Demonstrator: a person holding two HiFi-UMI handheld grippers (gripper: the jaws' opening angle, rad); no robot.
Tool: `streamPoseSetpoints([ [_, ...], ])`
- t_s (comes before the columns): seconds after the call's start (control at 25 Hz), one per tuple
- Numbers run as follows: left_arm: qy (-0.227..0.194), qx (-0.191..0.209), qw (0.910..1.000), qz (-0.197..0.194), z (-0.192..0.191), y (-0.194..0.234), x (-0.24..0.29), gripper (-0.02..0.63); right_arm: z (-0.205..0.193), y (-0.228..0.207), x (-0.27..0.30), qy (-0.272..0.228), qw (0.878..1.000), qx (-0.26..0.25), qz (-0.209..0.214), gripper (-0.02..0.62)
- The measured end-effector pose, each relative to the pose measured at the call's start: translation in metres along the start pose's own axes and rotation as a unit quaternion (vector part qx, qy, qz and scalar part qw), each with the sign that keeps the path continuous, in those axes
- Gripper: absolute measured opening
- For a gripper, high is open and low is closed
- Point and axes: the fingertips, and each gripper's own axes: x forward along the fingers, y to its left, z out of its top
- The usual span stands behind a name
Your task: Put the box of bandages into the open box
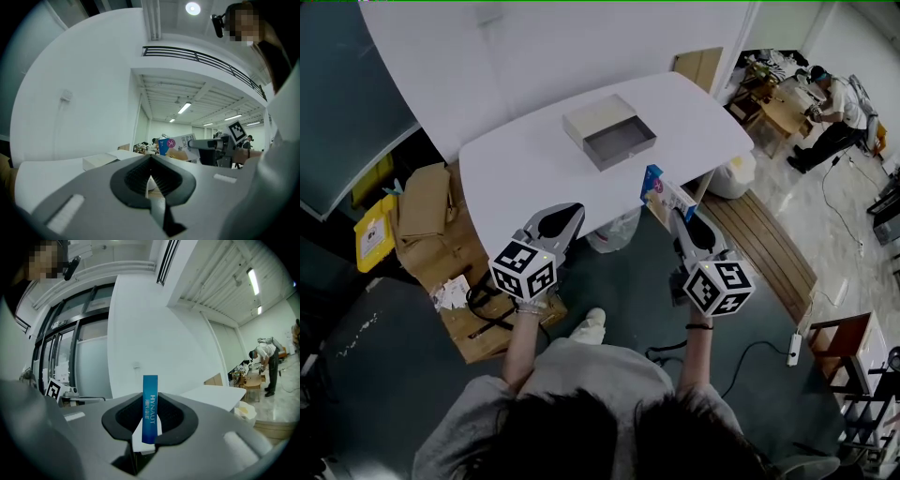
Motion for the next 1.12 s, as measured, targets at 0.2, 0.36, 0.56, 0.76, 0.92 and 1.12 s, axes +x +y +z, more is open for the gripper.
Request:
streamPoseSetpoints([
  [0.2,0.000,-0.008,0.9999,-0.008,0.002,0.023,0.028,-0.002,0.000,-0.016,0.030,0.007,1.000,-0.007,-0.012,0.091],
  [0.36,0.003,-0.009,0.9998,-0.020,0.004,0.036,0.049,-0.002,0.001,-0.028,0.051,0.009,1.000,-0.008,-0.021,0.091],
  [0.56,0.008,-0.015,0.9993,-0.033,0.003,0.052,0.069,-0.002,0.001,-0.031,0.071,0.007,1.000,-0.001,-0.023,0.091],
  [0.76,0.012,-0.024,0.9985,-0.048,-0.001,0.059,0.087,-0.002,-0.004,-0.040,0.081,0.013,0.999,0.004,-0.035,0.091],
  [0.92,0.022,-0.030,0.9977,-0.057,-0.007,0.060,0.100,-0.002,-0.005,-0.053,0.086,0.017,0.999,0.006,-0.046,0.091],
  [1.12,0.023,-0.032,0.9980,-0.049,-0.007,0.067,0.115,-0.002,-0.002,-0.068,0.099,0.019,0.999,0.010,-0.042,0.091],
])
